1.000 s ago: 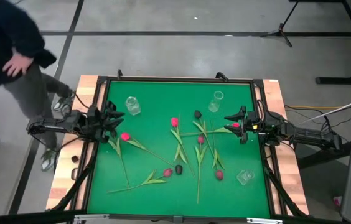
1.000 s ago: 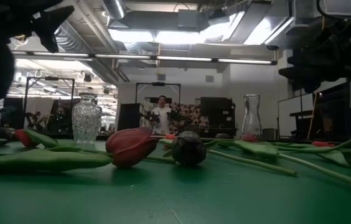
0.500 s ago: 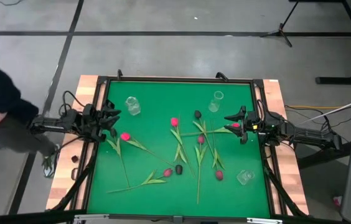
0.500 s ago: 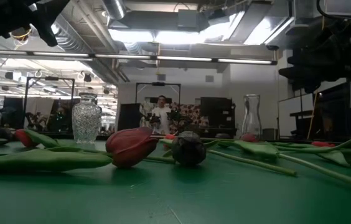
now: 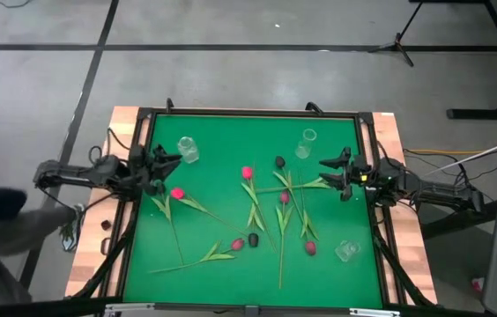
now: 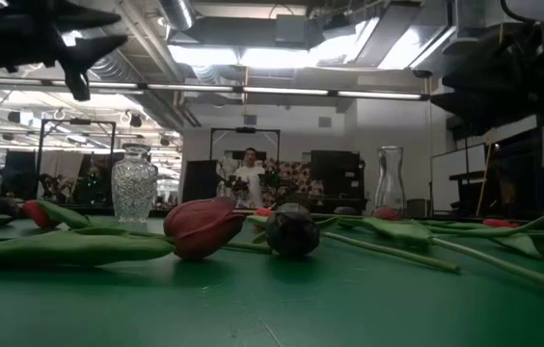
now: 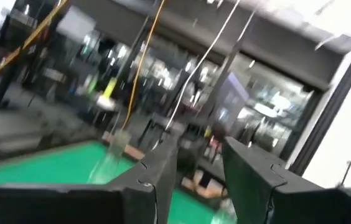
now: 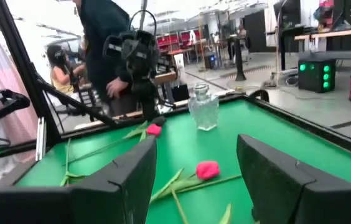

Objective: Sort flowers into vase by color
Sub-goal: Put the left pink flower into the top right transparent vase

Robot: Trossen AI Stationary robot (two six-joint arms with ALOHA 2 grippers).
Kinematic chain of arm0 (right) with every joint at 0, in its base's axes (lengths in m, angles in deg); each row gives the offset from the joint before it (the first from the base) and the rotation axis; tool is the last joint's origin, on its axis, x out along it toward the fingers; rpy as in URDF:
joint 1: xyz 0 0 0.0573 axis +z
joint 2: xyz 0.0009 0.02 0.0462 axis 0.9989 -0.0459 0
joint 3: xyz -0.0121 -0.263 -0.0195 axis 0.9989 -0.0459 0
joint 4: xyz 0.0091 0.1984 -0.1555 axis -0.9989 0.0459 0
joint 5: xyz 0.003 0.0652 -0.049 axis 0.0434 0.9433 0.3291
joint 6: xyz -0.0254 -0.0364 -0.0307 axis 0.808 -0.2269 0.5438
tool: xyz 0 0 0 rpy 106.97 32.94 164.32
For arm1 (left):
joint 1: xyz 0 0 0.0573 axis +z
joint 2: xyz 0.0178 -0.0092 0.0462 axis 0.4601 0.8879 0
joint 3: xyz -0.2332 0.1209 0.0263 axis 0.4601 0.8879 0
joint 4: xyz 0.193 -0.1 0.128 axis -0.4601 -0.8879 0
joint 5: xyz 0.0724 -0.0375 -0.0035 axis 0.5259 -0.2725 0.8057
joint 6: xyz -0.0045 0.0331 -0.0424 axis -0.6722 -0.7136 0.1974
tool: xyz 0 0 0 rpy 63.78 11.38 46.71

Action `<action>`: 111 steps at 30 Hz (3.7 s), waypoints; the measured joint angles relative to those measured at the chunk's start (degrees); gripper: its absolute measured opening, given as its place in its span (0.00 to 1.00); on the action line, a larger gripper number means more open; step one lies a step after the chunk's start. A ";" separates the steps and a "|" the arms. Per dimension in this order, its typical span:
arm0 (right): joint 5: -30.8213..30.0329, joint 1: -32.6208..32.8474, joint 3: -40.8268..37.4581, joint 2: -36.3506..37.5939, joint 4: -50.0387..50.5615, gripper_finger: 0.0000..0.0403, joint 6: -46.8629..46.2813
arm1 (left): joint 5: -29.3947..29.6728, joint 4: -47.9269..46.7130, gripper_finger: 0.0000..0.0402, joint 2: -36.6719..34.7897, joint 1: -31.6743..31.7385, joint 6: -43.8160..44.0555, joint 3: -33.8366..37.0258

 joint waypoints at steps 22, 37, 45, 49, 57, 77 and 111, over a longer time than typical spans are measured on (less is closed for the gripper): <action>1.49 0.02 0.00 -0.04 0.40 0.55 -0.85 | -8.19 -31.87 0.31 41.39 -1.39 -3.26 -30.11; 1.49 0.02 0.00 -0.04 4.29 0.55 -0.85 | -9.07 -49.16 0.31 62.53 -8.25 -4.65 -33.95; 1.49 0.01 0.00 -0.04 4.31 0.55 -0.85 | -9.72 -48.75 0.31 69.72 -14.05 -6.42 -33.95; 1.49 0.00 0.00 -0.04 4.30 0.55 -0.85 | -6.32 -48.73 0.31 72.15 -15.15 -7.95 -33.95; 1.49 0.02 0.00 -0.04 4.32 0.55 -0.85 | -3.31 -48.69 0.31 72.80 -15.21 -10.62 -33.95; 1.49 0.00 0.00 -0.04 4.67 0.55 -0.85 | -11.96 -43.55 0.31 72.91 -7.80 -16.71 -32.91; 1.48 0.02 0.00 -0.04 3.82 0.55 -1.36 | -11.07 -44.79 0.03 73.07 -8.27 -10.68 -33.31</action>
